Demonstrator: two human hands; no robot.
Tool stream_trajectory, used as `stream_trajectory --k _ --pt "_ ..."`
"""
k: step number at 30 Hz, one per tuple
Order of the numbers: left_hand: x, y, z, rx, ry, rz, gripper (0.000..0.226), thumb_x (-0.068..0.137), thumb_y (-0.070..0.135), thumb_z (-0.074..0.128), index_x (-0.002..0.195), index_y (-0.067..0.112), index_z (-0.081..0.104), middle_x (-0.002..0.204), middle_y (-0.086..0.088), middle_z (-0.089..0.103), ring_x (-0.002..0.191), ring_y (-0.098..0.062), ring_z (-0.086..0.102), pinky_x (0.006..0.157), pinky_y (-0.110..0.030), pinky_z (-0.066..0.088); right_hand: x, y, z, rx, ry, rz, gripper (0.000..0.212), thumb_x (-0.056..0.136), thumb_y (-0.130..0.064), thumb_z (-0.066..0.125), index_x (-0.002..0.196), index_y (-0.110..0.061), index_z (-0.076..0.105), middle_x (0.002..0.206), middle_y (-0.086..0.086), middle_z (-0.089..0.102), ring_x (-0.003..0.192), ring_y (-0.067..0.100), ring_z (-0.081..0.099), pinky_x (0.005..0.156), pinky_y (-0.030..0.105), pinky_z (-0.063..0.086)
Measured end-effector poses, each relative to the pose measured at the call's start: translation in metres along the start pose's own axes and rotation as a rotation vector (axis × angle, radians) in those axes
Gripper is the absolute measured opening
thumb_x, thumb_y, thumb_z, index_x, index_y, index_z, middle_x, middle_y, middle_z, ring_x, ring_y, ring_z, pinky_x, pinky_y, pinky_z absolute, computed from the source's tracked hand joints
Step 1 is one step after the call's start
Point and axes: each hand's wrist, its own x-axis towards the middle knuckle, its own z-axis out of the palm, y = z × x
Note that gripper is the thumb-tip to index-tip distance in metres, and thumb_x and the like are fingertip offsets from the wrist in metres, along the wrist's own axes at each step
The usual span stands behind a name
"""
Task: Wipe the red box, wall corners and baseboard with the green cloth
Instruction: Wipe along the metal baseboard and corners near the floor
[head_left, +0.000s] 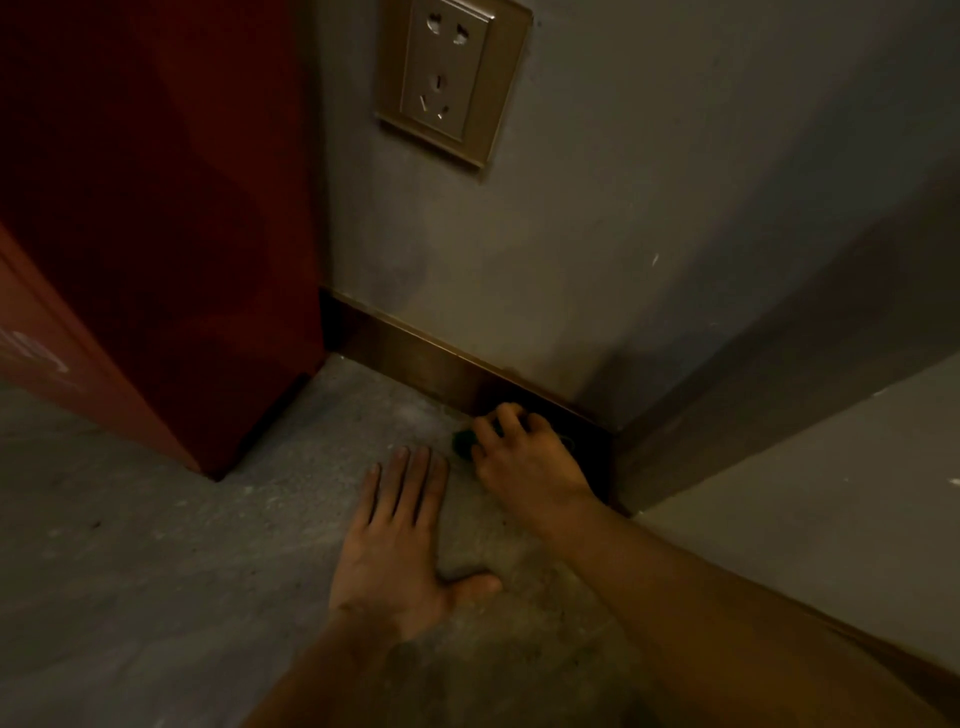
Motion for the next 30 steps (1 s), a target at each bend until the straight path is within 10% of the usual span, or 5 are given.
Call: stream_trajectory --k 21,30 --pt "-0.002 -0.002 -0.001 -0.010 -0.015 -0.010 0.125 0.071 0.101 0.030 0.160 0.015 0.014 0.169 -0.011 0.009 0.156 -0.029 -0.003 0.123 -0.058 0.012 -0.006 -0.012 0.013 0.581 -0.102 0.453 0.059 0.089 0.002 0.055 0.140 -0.014 0.030 0.146 0.020 0.025 0.108 0.046 0.049 0.075 0.043 0.052" --pt "-0.001 -0.001 -0.001 0.009 -0.049 -0.021 0.124 0.073 0.100 0.029 0.159 0.011 0.019 0.168 -0.013 0.011 0.156 -0.030 -0.003 0.123 -0.059 0.012 -0.006 -0.028 -0.018 0.721 0.247 0.450 0.051 0.082 -0.002 0.063 0.123 -0.019 0.037 0.124 0.014 0.037 0.098 0.036 0.049 0.065 0.043 0.051"
